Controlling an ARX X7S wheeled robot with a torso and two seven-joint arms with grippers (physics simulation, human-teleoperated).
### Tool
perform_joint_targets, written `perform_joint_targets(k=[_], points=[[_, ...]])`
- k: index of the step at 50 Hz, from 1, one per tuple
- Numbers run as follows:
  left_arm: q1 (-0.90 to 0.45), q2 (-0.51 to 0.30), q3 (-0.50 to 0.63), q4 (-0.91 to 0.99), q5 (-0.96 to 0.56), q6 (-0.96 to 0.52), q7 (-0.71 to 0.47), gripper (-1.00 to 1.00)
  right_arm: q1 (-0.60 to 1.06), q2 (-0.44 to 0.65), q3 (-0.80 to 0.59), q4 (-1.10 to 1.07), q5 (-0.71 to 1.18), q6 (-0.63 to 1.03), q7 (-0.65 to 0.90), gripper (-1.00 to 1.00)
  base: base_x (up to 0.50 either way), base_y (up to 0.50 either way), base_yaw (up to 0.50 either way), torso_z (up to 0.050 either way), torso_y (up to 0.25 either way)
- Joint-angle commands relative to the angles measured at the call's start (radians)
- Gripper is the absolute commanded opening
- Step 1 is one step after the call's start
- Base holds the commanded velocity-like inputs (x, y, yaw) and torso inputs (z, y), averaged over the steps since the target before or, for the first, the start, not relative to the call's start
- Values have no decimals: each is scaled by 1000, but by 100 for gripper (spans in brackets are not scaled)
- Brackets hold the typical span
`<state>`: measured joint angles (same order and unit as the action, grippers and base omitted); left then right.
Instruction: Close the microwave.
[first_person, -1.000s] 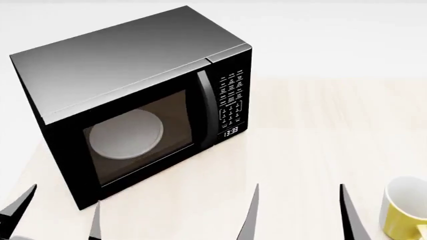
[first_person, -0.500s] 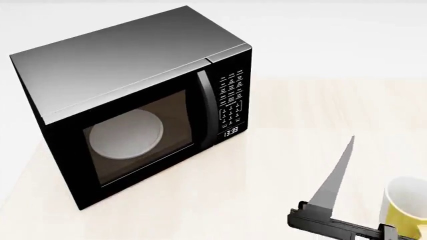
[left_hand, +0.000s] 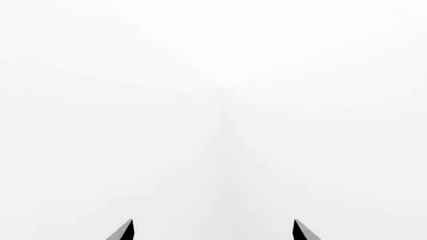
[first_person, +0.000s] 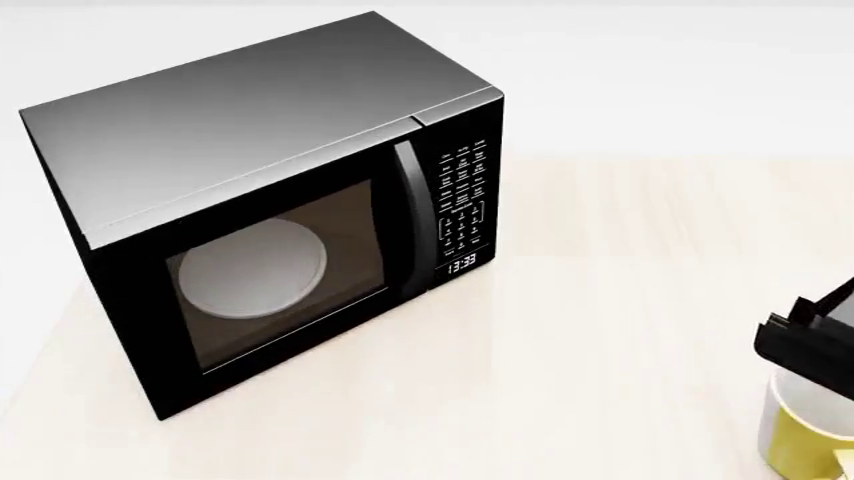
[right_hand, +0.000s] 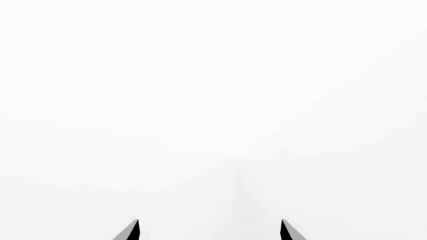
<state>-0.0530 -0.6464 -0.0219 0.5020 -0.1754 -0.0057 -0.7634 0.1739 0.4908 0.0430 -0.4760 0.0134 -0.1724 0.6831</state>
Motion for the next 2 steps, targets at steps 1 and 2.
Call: perform_joint_targets(k=[1, 2], points=[[9, 38, -38, 19, 45, -4, -26, 100, -12, -18, 44, -50, -42, 3, 3, 100, 0, 0, 0, 0, 0], [7, 36, -42, 22, 43, -7, -26, 100, -8, -18, 44, -45, -41, 1, 3, 100, 0, 0, 0, 0, 0]])
